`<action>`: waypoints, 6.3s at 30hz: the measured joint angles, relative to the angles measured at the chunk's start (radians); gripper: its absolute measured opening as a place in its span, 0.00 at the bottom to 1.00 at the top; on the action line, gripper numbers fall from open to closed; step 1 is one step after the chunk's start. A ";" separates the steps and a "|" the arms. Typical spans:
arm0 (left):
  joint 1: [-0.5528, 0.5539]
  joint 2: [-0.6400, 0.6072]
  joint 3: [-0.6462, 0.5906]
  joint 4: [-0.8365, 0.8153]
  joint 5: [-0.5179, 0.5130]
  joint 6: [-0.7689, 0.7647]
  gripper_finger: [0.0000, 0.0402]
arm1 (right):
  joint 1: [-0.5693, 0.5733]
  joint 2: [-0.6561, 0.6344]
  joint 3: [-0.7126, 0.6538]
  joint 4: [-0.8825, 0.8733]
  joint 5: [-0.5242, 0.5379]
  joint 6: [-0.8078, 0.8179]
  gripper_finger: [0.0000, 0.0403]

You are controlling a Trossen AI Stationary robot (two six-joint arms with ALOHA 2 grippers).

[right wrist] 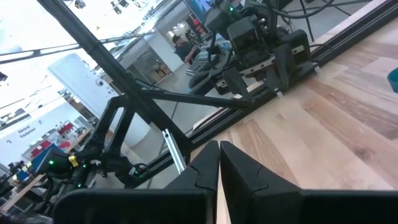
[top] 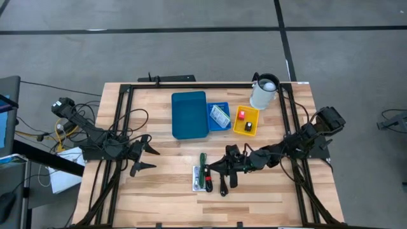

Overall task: Pick and place items into bin
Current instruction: Put the black charger cable into the dark blue bin

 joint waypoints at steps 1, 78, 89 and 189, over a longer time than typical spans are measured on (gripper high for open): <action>0.000 0.000 0.000 0.000 0.000 0.000 0.67 | 0.000 0.000 0.000 0.000 0.000 0.000 0.03; 0.000 0.000 0.000 0.000 0.000 0.000 0.67 | 0.000 0.051 0.437 -1.375 -0.089 0.496 0.15; 0.000 0.000 -0.001 0.005 0.000 0.000 0.67 | -0.025 0.140 0.438 -1.367 -0.195 0.566 0.34; 0.000 0.000 0.000 0.007 0.000 0.000 0.67 | -0.445 0.291 0.684 -0.852 0.434 -0.354 0.24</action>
